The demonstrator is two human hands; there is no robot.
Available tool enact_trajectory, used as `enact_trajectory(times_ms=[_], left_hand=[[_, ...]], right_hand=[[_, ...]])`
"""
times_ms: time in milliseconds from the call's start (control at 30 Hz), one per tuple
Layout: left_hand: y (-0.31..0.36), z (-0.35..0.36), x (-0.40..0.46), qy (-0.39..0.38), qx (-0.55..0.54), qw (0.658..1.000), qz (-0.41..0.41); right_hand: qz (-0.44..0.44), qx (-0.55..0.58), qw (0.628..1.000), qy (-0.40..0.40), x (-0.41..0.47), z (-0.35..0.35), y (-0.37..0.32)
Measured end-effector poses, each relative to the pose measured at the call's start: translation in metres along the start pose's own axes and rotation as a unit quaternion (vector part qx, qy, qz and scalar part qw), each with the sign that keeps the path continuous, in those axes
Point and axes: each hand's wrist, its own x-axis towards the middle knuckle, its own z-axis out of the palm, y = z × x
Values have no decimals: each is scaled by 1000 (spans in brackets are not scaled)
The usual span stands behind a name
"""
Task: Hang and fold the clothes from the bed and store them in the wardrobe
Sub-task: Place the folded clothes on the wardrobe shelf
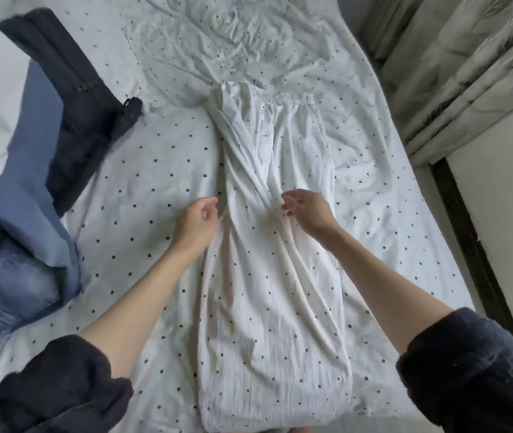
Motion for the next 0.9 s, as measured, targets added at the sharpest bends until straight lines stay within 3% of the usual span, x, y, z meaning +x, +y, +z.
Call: enact_trajectory(times_ms=[133,333,400,467,533,667,733,800,900], left_hand=[[31,-8,72,-2,-48,998,-51],[70,-3,158,-3,-134,986,-100],[82,0,183,5,-237,959,-157],[92,-1,203,12,-345,911,-228],[96,-3,215,4,-393,880,-267],[109,-16,222,18,-397,882,-255],[119,-26,224,60,-368,906,-202],[130,-32,219,61,-340,928,-142],[157,-22,215,19,-315,945,-83]], right_hand=[[-69,-65,994,49,41,3,-34],[-179,-194,964,16,102,5,-52],[-204,-213,955,-2,121,6,-56],[-205,-255,944,-38,138,9,-60],[-199,-312,926,-73,152,15,-63],[-228,-376,888,-132,168,20,-66],[-247,-353,889,-152,178,12,-68],[-249,-272,919,-139,181,-2,-69],[-127,30,989,-68,185,-31,-70]])
